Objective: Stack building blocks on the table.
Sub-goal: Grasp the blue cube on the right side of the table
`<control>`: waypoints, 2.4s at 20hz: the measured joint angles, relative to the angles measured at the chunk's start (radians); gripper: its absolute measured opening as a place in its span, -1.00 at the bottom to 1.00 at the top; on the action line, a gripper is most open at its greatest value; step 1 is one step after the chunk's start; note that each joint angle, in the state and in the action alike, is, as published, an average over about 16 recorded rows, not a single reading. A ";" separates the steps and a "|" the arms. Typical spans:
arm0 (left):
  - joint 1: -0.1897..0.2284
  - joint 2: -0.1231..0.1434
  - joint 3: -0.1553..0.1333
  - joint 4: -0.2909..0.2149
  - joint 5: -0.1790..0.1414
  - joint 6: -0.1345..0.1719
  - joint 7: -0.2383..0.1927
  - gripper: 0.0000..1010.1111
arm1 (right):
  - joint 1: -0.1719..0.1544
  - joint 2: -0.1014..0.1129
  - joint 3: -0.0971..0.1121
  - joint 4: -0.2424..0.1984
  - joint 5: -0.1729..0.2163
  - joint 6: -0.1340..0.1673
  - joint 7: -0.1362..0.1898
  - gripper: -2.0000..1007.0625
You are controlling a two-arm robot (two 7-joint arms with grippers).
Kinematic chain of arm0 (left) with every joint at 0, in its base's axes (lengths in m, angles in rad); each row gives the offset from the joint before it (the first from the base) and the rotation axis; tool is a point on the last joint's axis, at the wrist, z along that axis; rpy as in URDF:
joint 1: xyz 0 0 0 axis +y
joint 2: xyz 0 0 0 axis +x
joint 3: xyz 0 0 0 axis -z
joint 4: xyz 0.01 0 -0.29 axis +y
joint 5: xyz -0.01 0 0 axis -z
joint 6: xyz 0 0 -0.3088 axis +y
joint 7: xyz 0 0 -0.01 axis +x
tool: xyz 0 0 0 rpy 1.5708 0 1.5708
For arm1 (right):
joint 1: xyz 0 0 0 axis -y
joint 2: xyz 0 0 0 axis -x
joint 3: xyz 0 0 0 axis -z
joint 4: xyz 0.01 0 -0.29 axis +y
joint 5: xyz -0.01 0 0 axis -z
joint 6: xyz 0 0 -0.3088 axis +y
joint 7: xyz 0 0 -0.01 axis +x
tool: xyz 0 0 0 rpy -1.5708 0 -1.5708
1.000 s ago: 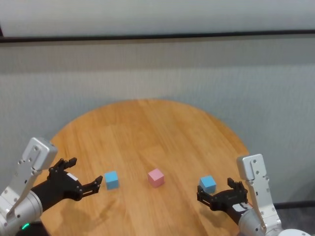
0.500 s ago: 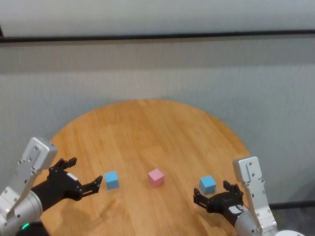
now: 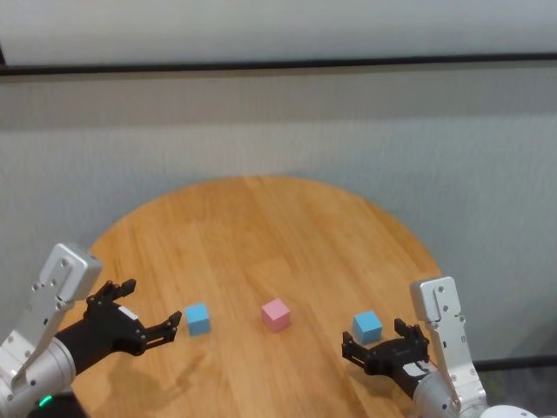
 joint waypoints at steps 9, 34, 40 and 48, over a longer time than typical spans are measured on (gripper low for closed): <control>0.000 0.000 0.000 0.000 0.000 0.000 0.000 0.98 | 0.021 -0.022 0.001 0.040 -0.024 -0.015 0.023 1.00; 0.000 0.000 0.000 0.000 0.000 0.000 0.000 0.98 | 0.041 -0.058 0.034 0.097 -0.065 -0.038 0.067 0.81; 0.000 0.000 0.000 0.000 0.000 0.000 0.000 0.98 | 0.040 -0.067 0.046 0.102 -0.076 -0.042 0.076 0.47; 0.000 0.000 0.000 0.000 0.000 0.000 0.000 0.98 | 0.037 -0.078 0.061 0.105 -0.091 -0.046 0.088 -0.03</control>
